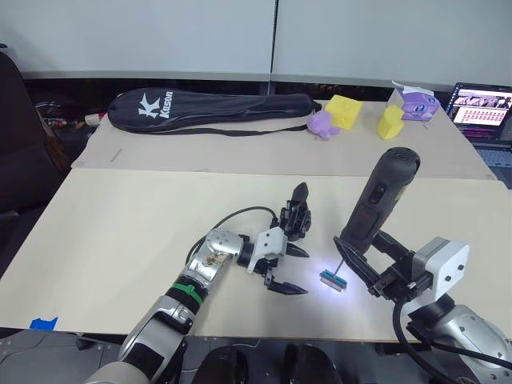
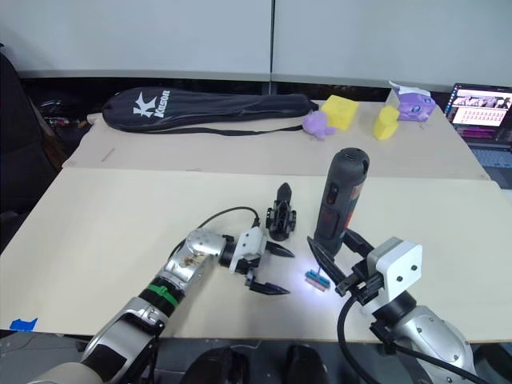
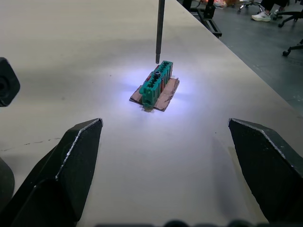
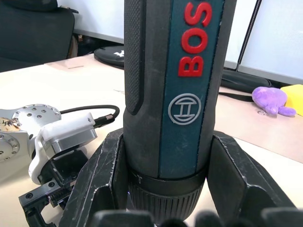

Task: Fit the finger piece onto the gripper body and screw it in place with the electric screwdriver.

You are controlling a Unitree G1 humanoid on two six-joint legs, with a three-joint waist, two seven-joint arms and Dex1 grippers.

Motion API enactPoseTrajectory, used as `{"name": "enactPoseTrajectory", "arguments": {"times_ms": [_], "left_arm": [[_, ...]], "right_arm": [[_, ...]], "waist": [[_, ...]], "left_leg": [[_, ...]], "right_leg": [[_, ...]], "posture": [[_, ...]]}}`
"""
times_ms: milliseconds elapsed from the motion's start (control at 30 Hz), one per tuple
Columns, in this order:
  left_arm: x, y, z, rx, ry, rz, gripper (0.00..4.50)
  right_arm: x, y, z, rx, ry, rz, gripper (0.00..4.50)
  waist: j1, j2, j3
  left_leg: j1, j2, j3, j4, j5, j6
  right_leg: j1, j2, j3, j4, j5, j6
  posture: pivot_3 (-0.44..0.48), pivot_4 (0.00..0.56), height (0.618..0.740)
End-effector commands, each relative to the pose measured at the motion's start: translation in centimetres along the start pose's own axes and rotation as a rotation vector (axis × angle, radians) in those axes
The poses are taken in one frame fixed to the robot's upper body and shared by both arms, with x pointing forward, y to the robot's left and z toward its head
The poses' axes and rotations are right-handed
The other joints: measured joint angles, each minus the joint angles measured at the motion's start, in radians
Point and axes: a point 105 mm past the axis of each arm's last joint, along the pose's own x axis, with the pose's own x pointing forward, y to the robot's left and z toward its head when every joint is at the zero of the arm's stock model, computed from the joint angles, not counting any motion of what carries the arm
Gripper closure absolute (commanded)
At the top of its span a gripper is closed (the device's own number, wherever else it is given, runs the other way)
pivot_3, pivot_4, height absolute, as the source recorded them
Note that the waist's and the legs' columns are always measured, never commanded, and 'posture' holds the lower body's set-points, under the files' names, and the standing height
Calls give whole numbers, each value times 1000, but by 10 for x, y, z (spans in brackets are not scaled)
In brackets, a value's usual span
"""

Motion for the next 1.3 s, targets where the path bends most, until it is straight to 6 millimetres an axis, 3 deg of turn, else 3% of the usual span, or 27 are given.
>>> {"name": "enactPoseTrajectory", "arguments": {"times_ms": [33, 1300], "left_arm": [[1, 4, 10, 42, -20, 3, 0], [3, 7, 13, 52, -31, 12, 0]], "right_arm": [[0, -2, 15, -27, -62, -15, 2585], [0, -1, 9, -1, -24, -14, 2585]], "waist": [[0, 0, 0], [0, 0, 0]], "left_leg": [[0, 0, 0, 0, 0, 0], [0, 0, 0, 0, 0, 0]], "right_leg": [[0, 0, 0, 0, 0, 0], [0, 0, 0, 0, 0, 0]], "posture": [[0, 150, 740], [0, 150, 740]]}}
